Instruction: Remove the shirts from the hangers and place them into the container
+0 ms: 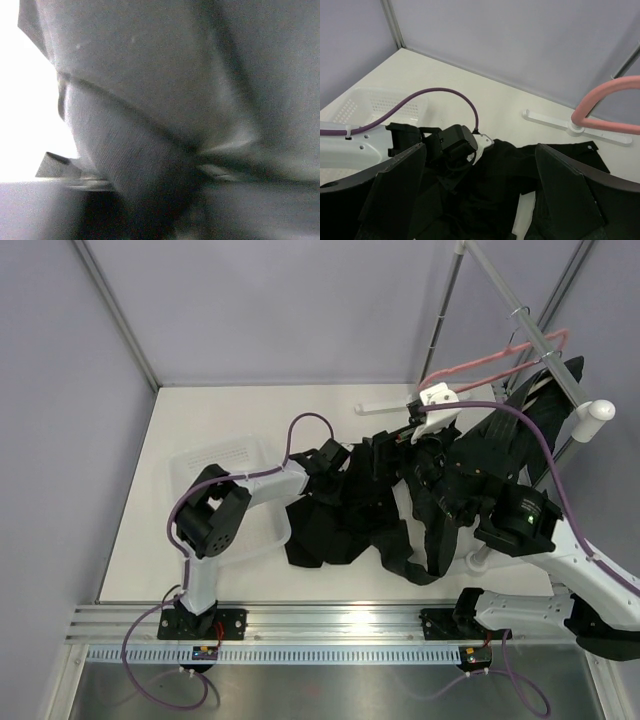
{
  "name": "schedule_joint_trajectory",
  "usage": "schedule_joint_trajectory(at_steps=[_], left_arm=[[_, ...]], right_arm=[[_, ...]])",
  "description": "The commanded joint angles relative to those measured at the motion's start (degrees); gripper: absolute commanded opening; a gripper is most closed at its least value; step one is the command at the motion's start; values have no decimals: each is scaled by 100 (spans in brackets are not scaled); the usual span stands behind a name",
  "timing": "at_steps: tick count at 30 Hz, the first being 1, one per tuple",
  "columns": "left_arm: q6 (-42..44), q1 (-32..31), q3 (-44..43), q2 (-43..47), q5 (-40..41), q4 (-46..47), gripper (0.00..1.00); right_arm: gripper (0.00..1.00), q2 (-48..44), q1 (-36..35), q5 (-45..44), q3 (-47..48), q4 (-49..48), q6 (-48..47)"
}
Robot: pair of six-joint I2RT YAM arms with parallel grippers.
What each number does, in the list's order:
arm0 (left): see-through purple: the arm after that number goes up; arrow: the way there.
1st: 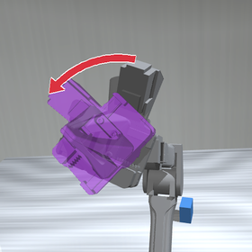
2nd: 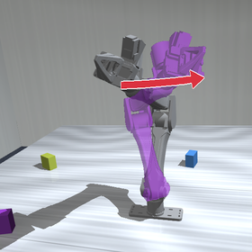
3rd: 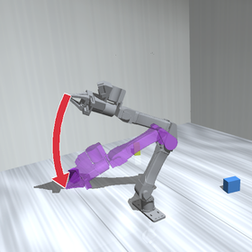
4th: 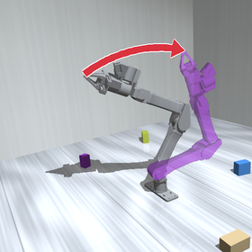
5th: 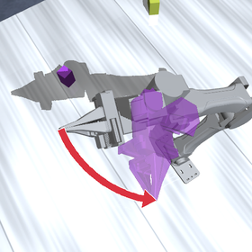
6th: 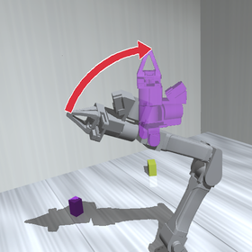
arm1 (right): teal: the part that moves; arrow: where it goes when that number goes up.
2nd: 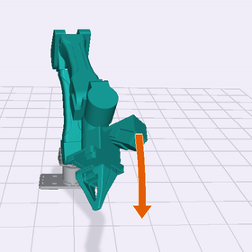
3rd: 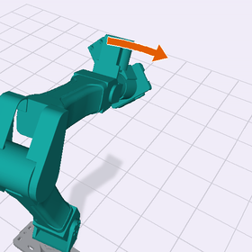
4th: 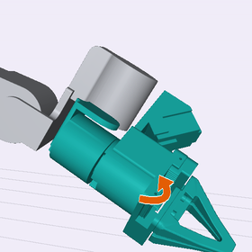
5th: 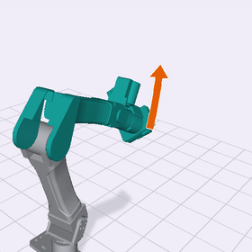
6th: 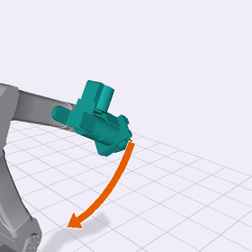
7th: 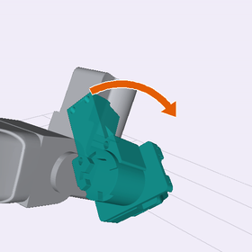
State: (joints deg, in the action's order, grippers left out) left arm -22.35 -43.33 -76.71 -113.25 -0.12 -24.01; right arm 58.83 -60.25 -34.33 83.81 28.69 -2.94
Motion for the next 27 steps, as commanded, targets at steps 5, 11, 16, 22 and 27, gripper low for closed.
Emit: schedule_joint_trajectory(at_steps=[5,11,16,22,27], left_arm=[[-121,18,6,-383,-428,159,0],[169,26,25,1256,327,213,0],[828,26,-1149,2526,1713,-428,0],[1663,175,-2786,3405,2332,-1079,0],[2181,255,-4674,3283,2498,-1966,0]], right_arm=[[99,50,31,-74,-198,-232,-58],[100,-82,31,-240,-409,-302,-5],[99,-29,22,-689,-488,-215,180],[99,120,22,-830,-691,-364,154],[99,384,31,-663,-533,-198,65]])
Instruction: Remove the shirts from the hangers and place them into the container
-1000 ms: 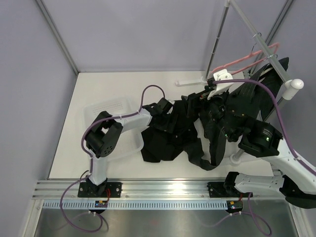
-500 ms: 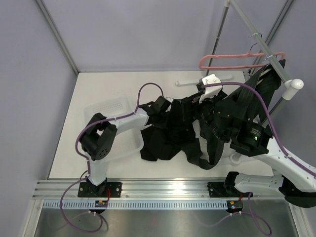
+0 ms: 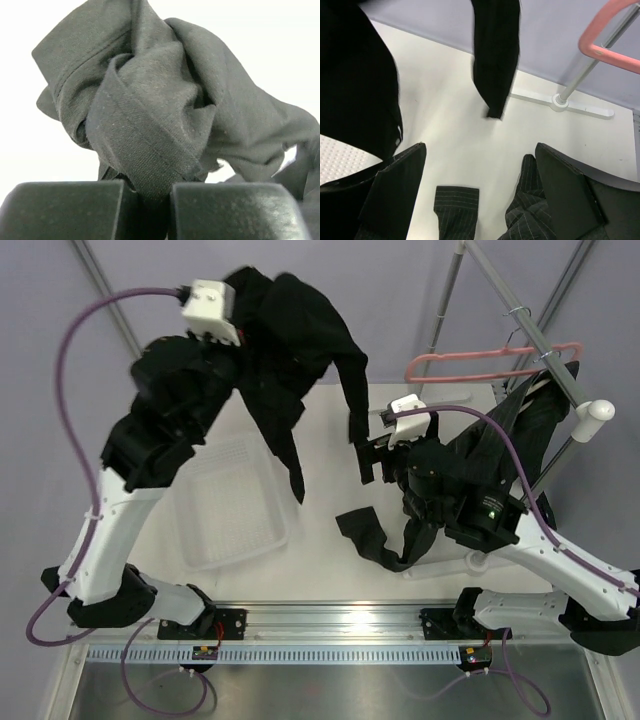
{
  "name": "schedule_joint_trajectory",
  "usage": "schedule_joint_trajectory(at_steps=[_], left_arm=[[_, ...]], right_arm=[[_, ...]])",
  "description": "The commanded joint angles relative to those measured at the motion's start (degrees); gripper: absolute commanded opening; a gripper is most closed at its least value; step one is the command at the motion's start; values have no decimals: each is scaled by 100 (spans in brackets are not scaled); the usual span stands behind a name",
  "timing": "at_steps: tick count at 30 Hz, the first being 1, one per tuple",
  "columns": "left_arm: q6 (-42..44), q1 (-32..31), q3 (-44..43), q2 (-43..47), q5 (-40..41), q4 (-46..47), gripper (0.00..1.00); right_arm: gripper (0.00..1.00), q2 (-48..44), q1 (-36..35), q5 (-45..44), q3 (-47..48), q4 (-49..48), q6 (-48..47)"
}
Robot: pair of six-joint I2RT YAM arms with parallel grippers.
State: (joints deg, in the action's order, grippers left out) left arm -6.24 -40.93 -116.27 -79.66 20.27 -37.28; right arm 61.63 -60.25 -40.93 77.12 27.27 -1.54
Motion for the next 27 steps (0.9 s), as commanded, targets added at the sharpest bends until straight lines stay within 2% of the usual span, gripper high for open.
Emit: schedule_joint_trajectory(at_steps=[1,4,6,7,12,16,21,27], left_arm=[[580,15,-809,-85,669,-710,0],[719,23,-442,169,1136,-694,0],[756,41,-3,555,1382,-343,0],[756,58,338,678,1435,-246,0],[922,67,825,1285,1690,361,0],[1107,76,510,1444,1629,476,0],[1257,76,-282,1506,1462,283,0],[1380,67,7,2164,1760,291,0]], right_arm=[[100,113,22,14,180,-20,-57],[99,52,31,163,207,24,57],[100,34,22,356,233,59,84],[99,42,31,375,311,112,119],[100,-10,31,611,295,226,382],[99,-37,31,726,216,191,479],[99,16,31,955,119,182,585],[100,95,31,964,92,200,637]])
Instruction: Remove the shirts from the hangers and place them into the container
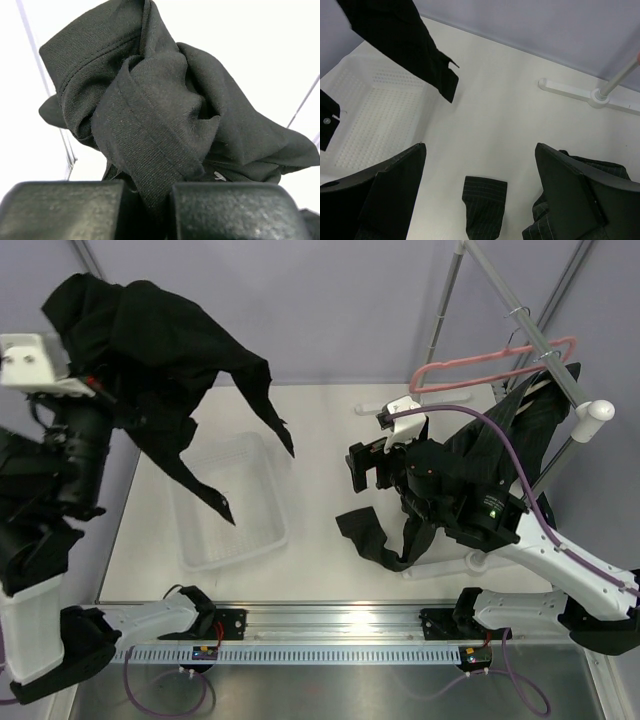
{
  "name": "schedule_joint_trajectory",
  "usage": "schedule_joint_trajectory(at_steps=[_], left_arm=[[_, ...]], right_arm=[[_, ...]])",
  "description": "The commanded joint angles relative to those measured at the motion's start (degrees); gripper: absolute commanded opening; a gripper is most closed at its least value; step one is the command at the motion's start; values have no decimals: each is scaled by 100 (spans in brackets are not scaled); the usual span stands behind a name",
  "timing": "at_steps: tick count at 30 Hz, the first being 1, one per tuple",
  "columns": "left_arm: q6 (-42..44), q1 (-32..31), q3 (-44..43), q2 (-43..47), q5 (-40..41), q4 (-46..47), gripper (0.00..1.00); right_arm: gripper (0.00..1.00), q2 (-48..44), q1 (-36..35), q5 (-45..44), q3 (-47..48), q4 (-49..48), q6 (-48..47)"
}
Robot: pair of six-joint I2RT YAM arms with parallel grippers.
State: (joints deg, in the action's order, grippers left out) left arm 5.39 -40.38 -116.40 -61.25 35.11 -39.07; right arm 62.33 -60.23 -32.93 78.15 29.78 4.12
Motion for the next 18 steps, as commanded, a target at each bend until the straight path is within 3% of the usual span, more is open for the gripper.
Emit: schedule_joint_trajectory(at_steps=[1,12,16,18], left_arm=[[252,13,90,516,320,523,0],[279,21,776,1282,699,717,0],[-176,13,1399,1291,725,603,0],[-458,13,2119,1309,602,628,0]], right_arm=[[100,51,29,181,-10,-34,71],[99,113,20,295,174,142,124],[100,113,11,410,139,98,186],[100,183,20,436,139,89,186]])
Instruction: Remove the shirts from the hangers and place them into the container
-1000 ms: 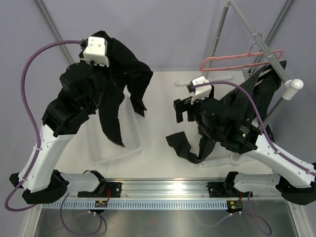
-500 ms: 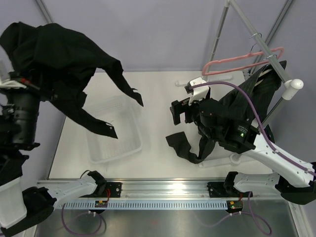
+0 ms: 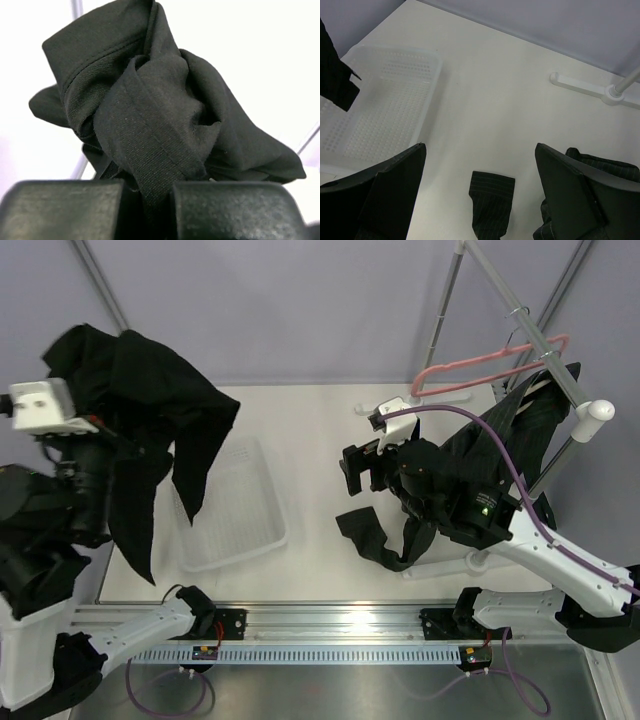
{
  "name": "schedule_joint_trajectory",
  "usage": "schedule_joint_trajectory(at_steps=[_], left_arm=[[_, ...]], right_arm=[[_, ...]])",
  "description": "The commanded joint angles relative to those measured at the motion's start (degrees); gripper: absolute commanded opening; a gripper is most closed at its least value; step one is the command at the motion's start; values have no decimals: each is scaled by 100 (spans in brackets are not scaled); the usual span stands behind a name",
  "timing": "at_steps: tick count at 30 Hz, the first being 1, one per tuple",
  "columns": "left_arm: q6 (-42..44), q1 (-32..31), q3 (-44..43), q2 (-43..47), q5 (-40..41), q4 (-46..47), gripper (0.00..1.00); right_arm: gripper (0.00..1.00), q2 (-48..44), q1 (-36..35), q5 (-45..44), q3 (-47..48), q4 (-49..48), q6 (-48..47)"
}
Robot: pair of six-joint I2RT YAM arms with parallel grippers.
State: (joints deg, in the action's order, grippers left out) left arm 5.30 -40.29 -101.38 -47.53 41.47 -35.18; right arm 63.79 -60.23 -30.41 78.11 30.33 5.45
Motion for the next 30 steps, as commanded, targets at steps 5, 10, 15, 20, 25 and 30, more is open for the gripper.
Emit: schedule_joint_trajectory(at_steps=[5,10,15,20,25,30], left_arm=[[-1311,153,1963,-195,-839,643,0],[-1305,558,1659,-511,-1414,715,0],[-926,558,-238,-1460,-1607,-153,0],[-715,558,-1323,-1909,-1634,-481,0],[-916,558,-604,-1708,-1792,-113,0],[-1215,654,802,-1155,-1607,335,0]], right_arm=[[100,46,20,246,117,70,70],[100,-68,20,212,38,79,17],[100,-147,20,203,-32,52,0],[99,-130,20,220,-32,35,0],[99,-112,20,238,-15,17,-18],[99,-121,11,220,-50,44,-9]])
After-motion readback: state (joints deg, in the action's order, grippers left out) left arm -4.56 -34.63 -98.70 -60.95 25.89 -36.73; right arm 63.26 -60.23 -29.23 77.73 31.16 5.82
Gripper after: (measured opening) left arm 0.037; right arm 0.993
